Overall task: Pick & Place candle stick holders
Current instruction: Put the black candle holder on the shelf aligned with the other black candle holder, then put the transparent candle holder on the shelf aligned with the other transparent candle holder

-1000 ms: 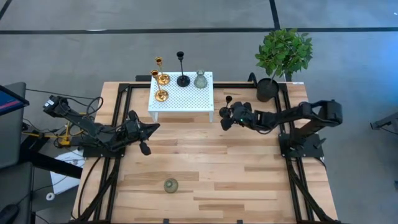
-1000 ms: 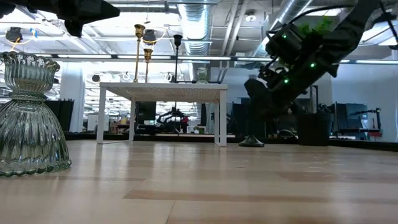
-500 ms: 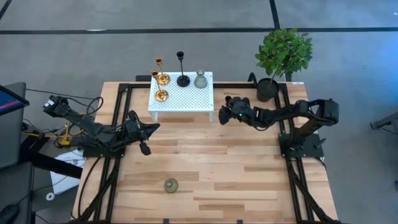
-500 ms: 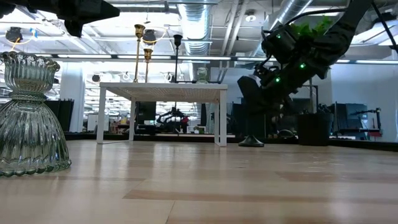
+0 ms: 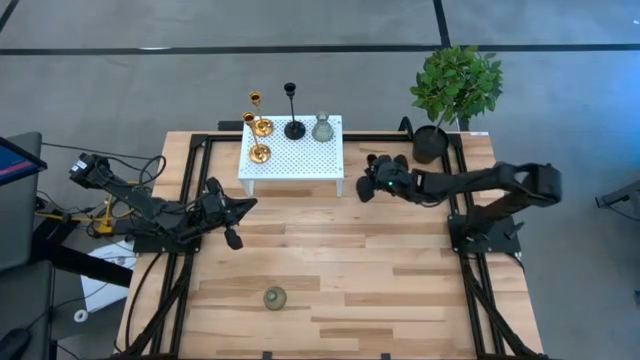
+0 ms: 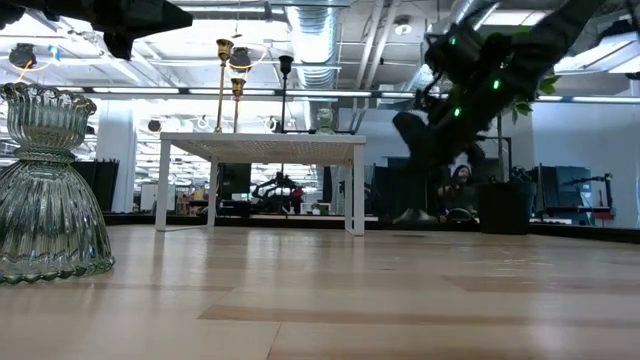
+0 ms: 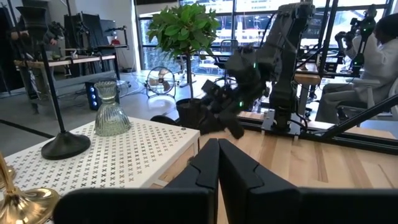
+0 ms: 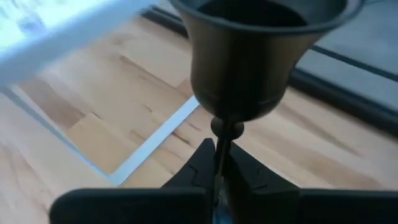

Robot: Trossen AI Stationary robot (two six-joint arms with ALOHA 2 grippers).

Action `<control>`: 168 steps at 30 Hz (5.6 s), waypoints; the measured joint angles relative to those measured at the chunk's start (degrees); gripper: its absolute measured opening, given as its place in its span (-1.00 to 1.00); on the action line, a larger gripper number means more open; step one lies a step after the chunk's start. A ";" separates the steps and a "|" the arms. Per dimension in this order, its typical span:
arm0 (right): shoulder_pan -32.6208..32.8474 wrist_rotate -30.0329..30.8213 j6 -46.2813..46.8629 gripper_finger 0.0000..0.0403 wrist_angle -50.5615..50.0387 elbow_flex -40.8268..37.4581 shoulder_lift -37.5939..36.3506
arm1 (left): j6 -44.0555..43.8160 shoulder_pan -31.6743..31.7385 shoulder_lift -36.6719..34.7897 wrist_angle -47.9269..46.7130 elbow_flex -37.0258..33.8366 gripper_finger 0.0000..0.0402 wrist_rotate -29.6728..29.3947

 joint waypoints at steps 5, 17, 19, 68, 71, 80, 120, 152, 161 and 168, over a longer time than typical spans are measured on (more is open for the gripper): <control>-0.05 0.28 -1.46 -0.98 -13.61 4.69 -8.83 | 0.02 0.00 0.02 -0.02 0.00 -0.97 0.00; 0.80 0.28 -11.00 -0.99 -30.78 28.90 -13.62 | 0.02 0.02 0.02 -0.02 0.00 -0.98 -0.20; 1.62 0.25 -12.83 -0.99 -32.75 33.70 -10.76 | 0.00 0.02 0.00 0.00 0.00 -0.97 -0.20; 0.57 -24.67 -23.08 -1.00 -30.62 69.75 28.35 | 0.00 0.02 0.00 0.24 0.00 -0.96 -0.22; 0.30 -25.32 -22.93 -1.00 -29.41 69.82 29.81 | 0.00 0.02 0.02 0.22 0.00 -0.97 -0.22; -1.77 -25.15 -23.04 -1.00 -27.24 69.86 30.53 | 0.00 0.04 0.04 0.22 0.00 -0.96 -0.22; -3.59 -28.86 -22.08 -1.00 -28.71 69.89 31.76 | 0.00 0.04 0.04 0.22 0.00 -0.97 -0.22; -3.20 -28.01 -25.46 -0.81 -28.25 71.50 35.19 | 0.00 0.02 0.07 0.20 0.00 -0.96 -0.20; -3.09 -28.03 -25.49 -0.62 -28.58 71.50 35.03 | 0.00 0.02 0.07 0.20 0.00 -0.96 -0.20; -3.09 -28.03 -26.58 -0.33 -29.87 71.55 33.50 | 0.00 0.02 0.07 0.20 0.00 -0.97 -0.20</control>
